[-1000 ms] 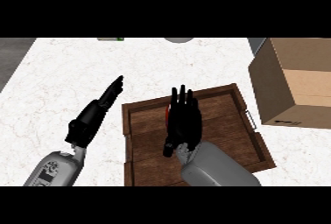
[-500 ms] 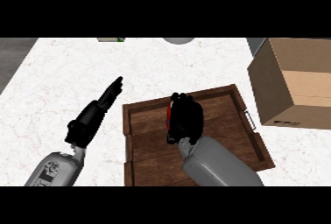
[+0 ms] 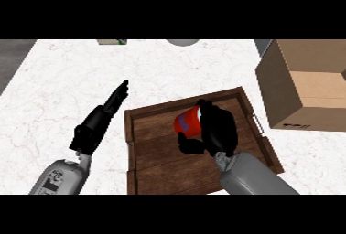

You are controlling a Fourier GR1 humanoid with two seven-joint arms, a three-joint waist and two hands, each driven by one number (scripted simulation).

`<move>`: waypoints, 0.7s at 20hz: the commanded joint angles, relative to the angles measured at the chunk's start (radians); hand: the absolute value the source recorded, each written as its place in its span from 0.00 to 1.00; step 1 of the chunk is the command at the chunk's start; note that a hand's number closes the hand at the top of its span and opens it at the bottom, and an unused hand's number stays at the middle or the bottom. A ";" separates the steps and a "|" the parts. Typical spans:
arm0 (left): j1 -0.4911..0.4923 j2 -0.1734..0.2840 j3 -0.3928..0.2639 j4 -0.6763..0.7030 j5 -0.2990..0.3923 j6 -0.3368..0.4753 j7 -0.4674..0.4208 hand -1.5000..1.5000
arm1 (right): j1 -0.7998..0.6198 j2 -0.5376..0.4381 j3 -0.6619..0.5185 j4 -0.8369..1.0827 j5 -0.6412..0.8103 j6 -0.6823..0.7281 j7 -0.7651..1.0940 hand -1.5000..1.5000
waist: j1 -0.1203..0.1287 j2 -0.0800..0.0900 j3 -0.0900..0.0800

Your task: Pick the can from the tray and place it in the cardboard box

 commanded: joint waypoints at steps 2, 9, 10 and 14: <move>0.000 0.014 0.028 -0.004 0.002 0.010 0.003 0.50 | 0.199 -0.318 0.045 -0.131 -0.065 -0.035 -0.357 1.00 | -0.052 0.018 0.007; 0.037 0.030 0.049 0.009 0.008 -0.009 -0.031 0.50 | 0.416 -0.721 -0.204 -0.345 -0.169 -0.286 -0.686 1.00 | -0.060 0.016 0.003; 0.016 0.033 0.060 -0.002 0.018 -0.012 0.001 0.50 | 0.454 -0.744 -0.241 -0.387 -0.209 -0.307 -0.711 1.00 | -0.050 0.017 0.003; 0.059 0.036 0.048 -0.057 0.015 -0.018 0.009 0.50 | 0.630 -0.886 -0.393 -0.515 -0.383 -0.342 -0.835 1.00 | -0.046 0.013 0.002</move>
